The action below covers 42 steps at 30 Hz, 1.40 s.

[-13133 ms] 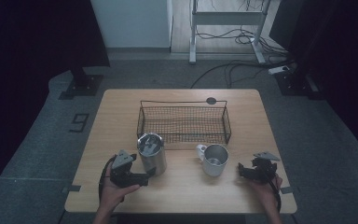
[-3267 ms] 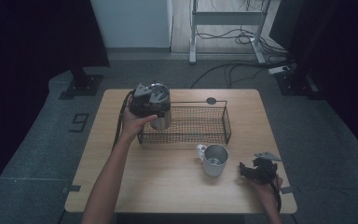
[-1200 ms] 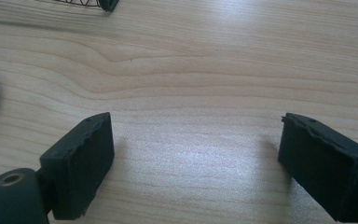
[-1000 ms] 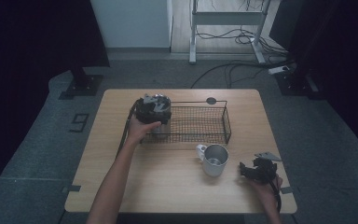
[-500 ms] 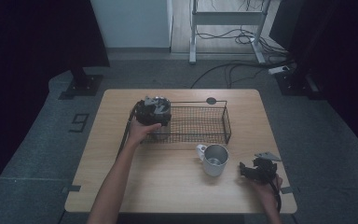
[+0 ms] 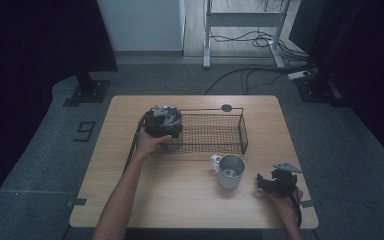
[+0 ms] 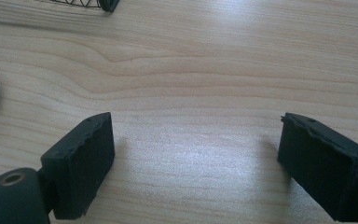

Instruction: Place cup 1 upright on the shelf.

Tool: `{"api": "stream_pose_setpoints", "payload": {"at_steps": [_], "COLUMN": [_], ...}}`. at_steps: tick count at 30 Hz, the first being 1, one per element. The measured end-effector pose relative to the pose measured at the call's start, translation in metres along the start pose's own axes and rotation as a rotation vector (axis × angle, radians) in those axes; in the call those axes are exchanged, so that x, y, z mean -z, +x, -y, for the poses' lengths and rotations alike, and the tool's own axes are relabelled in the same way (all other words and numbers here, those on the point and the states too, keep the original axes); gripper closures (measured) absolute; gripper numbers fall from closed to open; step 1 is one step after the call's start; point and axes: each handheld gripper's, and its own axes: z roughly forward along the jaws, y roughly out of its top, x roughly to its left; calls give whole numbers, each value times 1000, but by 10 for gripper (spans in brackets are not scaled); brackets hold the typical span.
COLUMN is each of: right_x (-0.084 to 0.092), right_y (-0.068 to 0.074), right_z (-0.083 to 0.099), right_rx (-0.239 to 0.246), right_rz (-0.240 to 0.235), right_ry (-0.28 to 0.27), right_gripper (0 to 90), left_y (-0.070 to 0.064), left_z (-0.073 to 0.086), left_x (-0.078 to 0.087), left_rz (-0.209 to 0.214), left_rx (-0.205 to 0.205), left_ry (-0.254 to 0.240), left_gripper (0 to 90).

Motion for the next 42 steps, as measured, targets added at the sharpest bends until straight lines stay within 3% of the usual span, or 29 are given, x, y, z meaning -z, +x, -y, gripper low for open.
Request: {"api": "stream_pose_setpoints", "payload": {"at_steps": [10,14,17,27,36,42], "right_x": [0,0,0,0,0,0], "right_y": [0,0,0,0,0,0], "right_z": [0,0,0,0,0,0], "right_rx": [0,0,1,1,0,1], "right_rz": [0,0,-1,-1,-2,0], "right_ry": [0,0,-1,-1,-2,1], "right_gripper": [106,107,108,111,111,111], "left_y": [-1,-3,-3,-4,-3,-8], "left_z": [0,0,0,2,7,12], "left_x": [0,1,4,18,42,54], "left_rz": [0,-30,-17,-28,-28,-20], "left_rx": [6,21,27,23,44,36], "left_ry": [2,-15,-22,-32,-72,-81], "left_gripper": [35,0,0,0,0,0]}}
